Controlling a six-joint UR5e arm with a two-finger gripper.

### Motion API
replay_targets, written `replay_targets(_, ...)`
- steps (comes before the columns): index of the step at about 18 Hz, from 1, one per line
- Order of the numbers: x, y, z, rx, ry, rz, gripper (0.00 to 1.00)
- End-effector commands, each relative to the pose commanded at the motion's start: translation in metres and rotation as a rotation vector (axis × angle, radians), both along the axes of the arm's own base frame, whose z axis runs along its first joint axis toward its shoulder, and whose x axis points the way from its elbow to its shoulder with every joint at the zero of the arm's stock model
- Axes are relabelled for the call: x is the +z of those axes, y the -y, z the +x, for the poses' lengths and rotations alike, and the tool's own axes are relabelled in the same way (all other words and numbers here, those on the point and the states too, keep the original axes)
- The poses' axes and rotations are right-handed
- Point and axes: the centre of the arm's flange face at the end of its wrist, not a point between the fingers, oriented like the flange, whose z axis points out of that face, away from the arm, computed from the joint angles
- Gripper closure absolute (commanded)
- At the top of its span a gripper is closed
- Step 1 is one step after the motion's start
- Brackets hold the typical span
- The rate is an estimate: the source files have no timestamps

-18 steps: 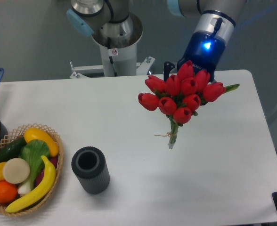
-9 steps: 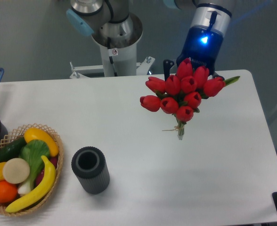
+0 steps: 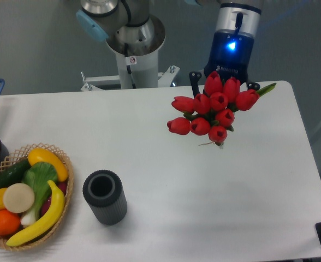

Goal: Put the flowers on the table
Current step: 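Tilt the gripper to swing the tulip heads down toward the table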

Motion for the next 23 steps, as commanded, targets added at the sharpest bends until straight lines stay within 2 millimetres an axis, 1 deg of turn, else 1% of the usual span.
replay_targets(4,-0.015,-0.012,0.015,-0.027,-0.027,-0.144,0.58)
replay_targets(6,-0.021,-0.017,0.019,-0.043,-0.042,-0.209,0.58)
replay_targets(9,-0.034,-0.019,0.021,-0.064,-0.069,-0.289,0.59)
replay_targets(11,-0.052,-0.024,0.023,-0.095,-0.081,-0.379,0.59)
replay_targets(13,-0.072,-0.031,0.026,-0.139,-0.107,-0.551,0.61)
replay_targets(15,-0.089,-0.041,0.029,-0.163,-0.125,-0.653,0.6)
replay_targets(19,-0.109,-0.038,0.022,-0.18,-0.137,-0.758,0.6)
replay_targets(20,-0.112,-0.038,0.023,-0.193,-0.144,-0.78,0.6)
replay_targets(22,-0.13,-0.037,0.021,-0.233,-0.138,-0.861,0.6)
replay_targets(23,-0.136,-0.036,0.02,-0.248,-0.141,-0.911,0.6)
